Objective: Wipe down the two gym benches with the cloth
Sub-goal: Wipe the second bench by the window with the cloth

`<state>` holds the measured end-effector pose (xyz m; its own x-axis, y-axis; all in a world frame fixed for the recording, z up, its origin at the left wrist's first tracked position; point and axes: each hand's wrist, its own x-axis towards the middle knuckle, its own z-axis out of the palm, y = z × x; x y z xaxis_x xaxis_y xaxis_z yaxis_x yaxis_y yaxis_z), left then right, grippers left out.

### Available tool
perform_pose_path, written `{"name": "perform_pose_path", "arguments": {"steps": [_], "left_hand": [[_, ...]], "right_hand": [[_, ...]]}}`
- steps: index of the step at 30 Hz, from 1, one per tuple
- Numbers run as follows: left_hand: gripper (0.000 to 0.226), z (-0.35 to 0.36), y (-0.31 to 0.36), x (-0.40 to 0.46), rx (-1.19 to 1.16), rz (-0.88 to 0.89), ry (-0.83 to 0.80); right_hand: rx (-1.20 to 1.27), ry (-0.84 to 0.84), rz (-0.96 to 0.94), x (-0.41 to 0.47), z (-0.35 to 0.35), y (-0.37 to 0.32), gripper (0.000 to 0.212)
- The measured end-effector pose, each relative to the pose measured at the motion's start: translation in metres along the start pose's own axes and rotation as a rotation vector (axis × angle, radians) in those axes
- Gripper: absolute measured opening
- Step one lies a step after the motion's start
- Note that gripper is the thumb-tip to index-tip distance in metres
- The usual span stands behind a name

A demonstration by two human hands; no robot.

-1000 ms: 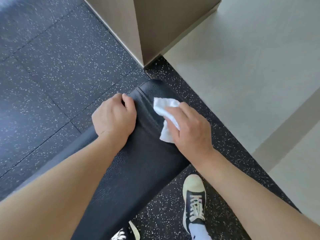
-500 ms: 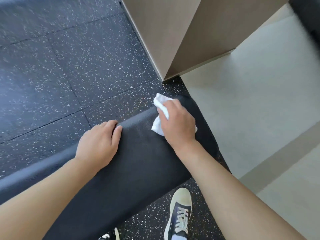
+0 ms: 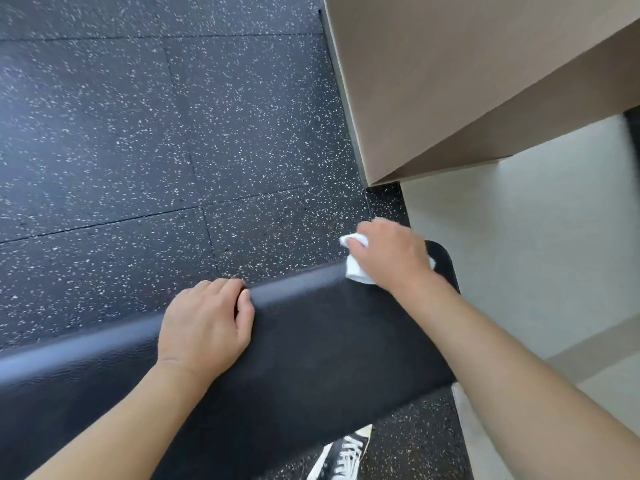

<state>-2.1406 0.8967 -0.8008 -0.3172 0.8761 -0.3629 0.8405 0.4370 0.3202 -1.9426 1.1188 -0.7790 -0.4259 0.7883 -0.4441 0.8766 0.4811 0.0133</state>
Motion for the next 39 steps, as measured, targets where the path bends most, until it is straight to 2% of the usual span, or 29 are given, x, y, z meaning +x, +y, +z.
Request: {"name": "perform_pose_path", "arguments": {"steps": [3,6,12,15,19,23,26,29,35,39], "left_hand": [[0.041,0.003,-0.001,0.001,-0.016,0.020,0.016],[0.041,0.000,-0.002,0.002,-0.011,0.016,0.005],[0.041,-0.003,0.000,0.003,-0.046,0.018,-0.013],[0.041,-0.003,-0.001,0.004,-0.060,0.029,-0.005],[0.044,-0.001,0.000,0.002,-0.059,0.019,0.042],[0.043,0.002,0.000,0.002,-0.026,0.025,0.044],[0.043,0.000,0.001,0.002,-0.001,0.017,0.048],[0.043,-0.004,0.006,0.002,0.010,0.005,0.036],[0.046,-0.004,0.008,0.002,0.016,-0.016,0.053],[0.047,-0.004,0.008,0.003,0.009,-0.020,0.058]], "right_hand": [[-0.055,0.016,0.183,0.007,-0.010,0.047,0.033],[-0.101,-0.018,0.185,0.007,-0.005,0.023,0.028],[0.018,-0.134,-0.105,-0.002,0.011,-0.099,0.031],[0.081,-0.173,-0.220,-0.012,0.016,-0.128,0.034],[0.100,-0.192,-0.236,-0.001,0.007,-0.077,0.034],[-0.031,-0.198,-0.020,0.028,-0.008,0.039,0.034],[-0.063,-0.209,0.048,0.039,-0.011,0.076,0.032],[-0.052,-0.228,-0.056,0.036,-0.006,0.042,0.030],[0.165,-0.258,-0.375,-0.004,0.005,-0.103,0.028],[0.218,-0.247,-0.413,-0.005,0.006,-0.115,0.028]]}}
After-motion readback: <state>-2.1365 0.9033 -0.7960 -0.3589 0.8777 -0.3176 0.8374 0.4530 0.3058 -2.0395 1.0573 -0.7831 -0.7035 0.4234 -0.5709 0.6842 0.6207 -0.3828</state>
